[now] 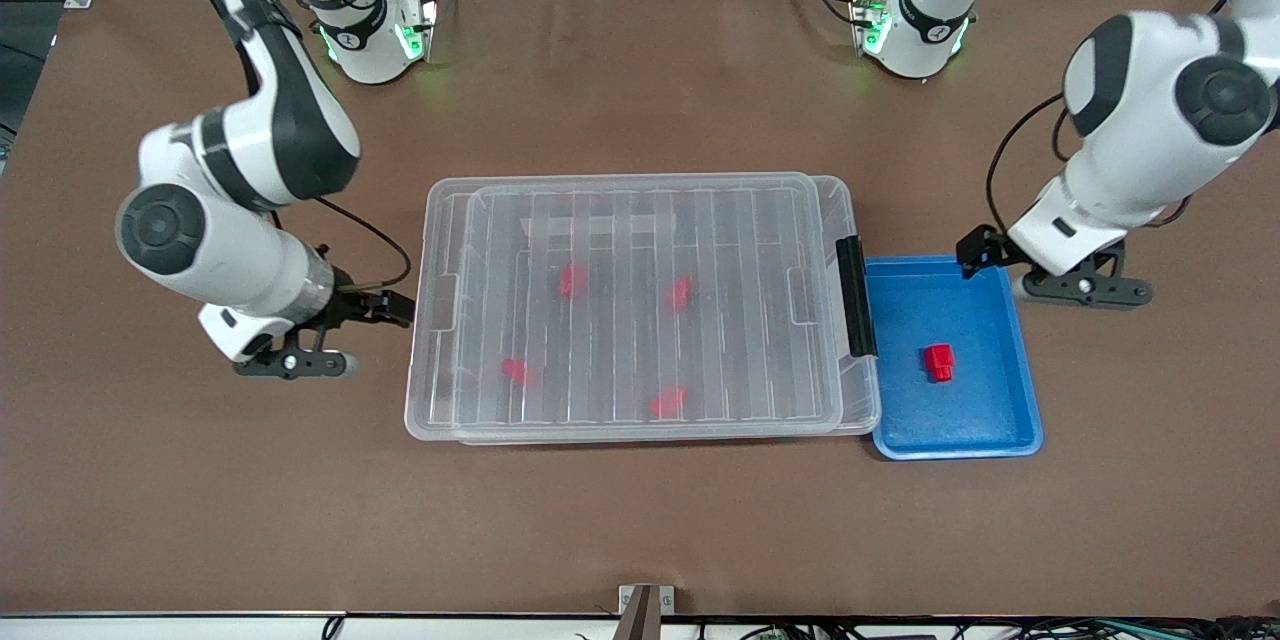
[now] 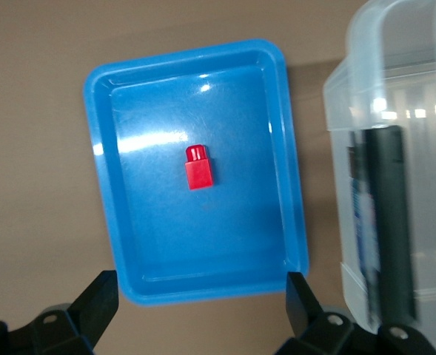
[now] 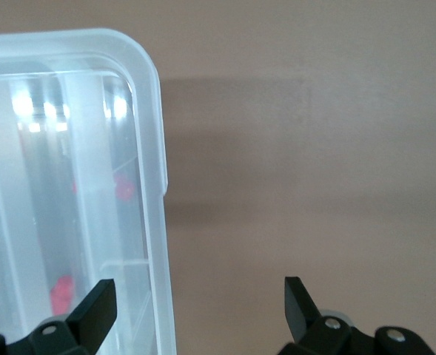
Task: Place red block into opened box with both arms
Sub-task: 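Grasp the red block with the left gripper while the right gripper grips the box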
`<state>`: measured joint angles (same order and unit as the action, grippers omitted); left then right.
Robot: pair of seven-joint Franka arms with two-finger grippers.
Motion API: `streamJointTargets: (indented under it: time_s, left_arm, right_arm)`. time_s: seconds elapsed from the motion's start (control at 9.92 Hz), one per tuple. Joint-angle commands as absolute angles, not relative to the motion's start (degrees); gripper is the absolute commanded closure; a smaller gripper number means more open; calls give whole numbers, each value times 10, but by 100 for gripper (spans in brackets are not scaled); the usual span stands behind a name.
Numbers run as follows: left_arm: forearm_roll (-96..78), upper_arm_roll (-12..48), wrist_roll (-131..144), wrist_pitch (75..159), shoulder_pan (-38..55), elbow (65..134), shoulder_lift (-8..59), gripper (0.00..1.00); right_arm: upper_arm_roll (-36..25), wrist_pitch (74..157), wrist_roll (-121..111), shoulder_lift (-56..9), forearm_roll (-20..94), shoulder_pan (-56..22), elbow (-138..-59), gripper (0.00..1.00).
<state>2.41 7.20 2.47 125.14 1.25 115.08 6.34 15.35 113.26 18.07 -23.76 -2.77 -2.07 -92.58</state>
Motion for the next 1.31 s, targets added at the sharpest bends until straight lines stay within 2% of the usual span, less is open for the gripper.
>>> streamJointTargets:
  time_s: [0.0, 0.2, 0.4, 0.91, 1.11, 1.21]
  left_arm:
    - [35, 71, 31, 1350, -3, 1162, 152, 0]
    - [35, 71, 31, 1413, -8, 1147, 221, 1]
    - [34, 69, 34, 1440, -9, 1119, 283, 8]
    - [33, 57, 47, 1475, -9, 1099, 347, 25]
    - [34, 57, 84, 1475, -5, 1092, 356, 45]
    - [34, 57, 95, 1474, -4, 1092, 358, 65]
  right_arm:
    - [156, 1176, 191, -226, -42, -25, -976, 0]
    - [156, 1199, 187, -228, -44, -27, -994, 0]
    - [156, 1209, 186, -237, -59, -35, -998, 0]
    - [156, 1205, 139, -241, -91, -9, -998, 0]
    - [156, 1202, 120, -241, -91, 1, -999, 0]
    - [156, 1200, 102, -241, -91, 10, -1002, 0]
